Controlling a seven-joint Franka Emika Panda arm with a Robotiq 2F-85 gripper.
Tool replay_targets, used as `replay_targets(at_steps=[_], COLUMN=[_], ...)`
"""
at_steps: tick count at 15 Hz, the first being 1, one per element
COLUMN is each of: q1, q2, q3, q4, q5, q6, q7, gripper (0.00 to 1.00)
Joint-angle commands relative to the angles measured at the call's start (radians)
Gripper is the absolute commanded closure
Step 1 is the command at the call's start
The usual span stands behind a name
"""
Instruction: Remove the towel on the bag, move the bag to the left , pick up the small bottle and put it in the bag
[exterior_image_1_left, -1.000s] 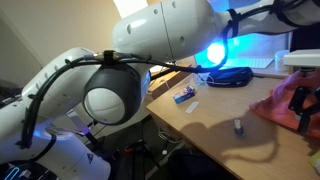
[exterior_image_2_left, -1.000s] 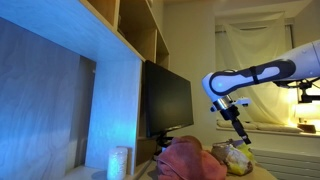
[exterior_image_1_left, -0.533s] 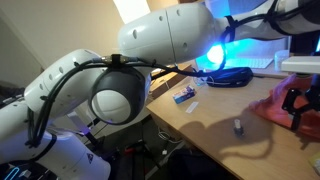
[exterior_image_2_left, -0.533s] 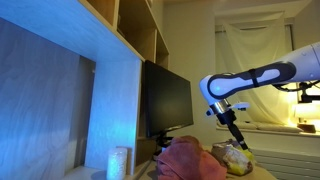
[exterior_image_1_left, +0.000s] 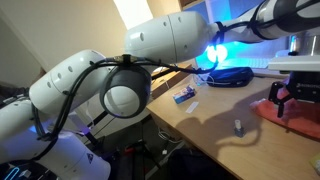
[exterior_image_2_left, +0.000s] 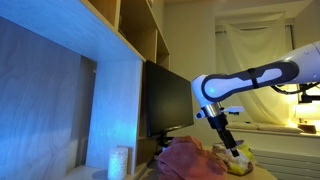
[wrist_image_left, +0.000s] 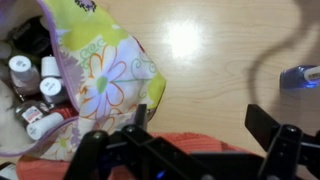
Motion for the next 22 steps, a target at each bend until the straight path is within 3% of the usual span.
replay_targets(at_steps=[1, 6, 15, 22], q1=[0.002, -0.035, -0.032, -0.082], q2=[0.031, 0.034, 0.000, -0.050], q3=[-0.023, -0.022, -0.034, -0.029], q4=[0.034, 0.028, -0.004, 0.007], q5=[0.010, 0.030, 0.024, 0.039], q6=[0.099, 0.192, 0.183, 0.201], q7=[0.106, 0.257, 0.224, 0.215], gripper=[0.00, 0.00, 0.00, 0.00])
